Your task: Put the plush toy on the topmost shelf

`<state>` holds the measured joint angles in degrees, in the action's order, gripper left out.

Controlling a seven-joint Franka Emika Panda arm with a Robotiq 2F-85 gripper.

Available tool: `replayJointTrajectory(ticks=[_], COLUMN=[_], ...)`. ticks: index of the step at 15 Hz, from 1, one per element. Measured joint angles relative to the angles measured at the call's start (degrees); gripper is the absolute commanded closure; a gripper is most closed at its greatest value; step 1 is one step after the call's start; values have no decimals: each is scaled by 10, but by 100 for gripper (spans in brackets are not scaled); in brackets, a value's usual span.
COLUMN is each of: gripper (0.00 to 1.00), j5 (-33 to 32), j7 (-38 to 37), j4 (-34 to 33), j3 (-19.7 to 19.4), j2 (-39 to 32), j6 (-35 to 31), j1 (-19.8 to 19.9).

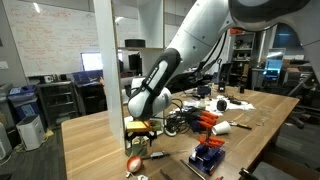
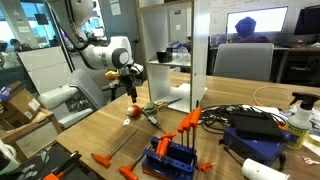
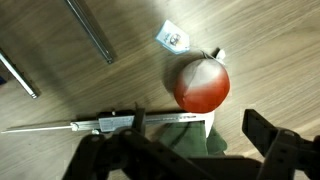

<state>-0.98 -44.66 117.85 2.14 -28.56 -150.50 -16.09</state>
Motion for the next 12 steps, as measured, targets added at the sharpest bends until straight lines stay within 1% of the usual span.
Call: replayJointTrajectory(ticks=[5,12], gripper=[0,0], j5=[6,30], j7=[1,11], j4=[-76,-136], j3=[-1,10], j2=[-72,-142], j6=[11,20], j1=[0,-2])
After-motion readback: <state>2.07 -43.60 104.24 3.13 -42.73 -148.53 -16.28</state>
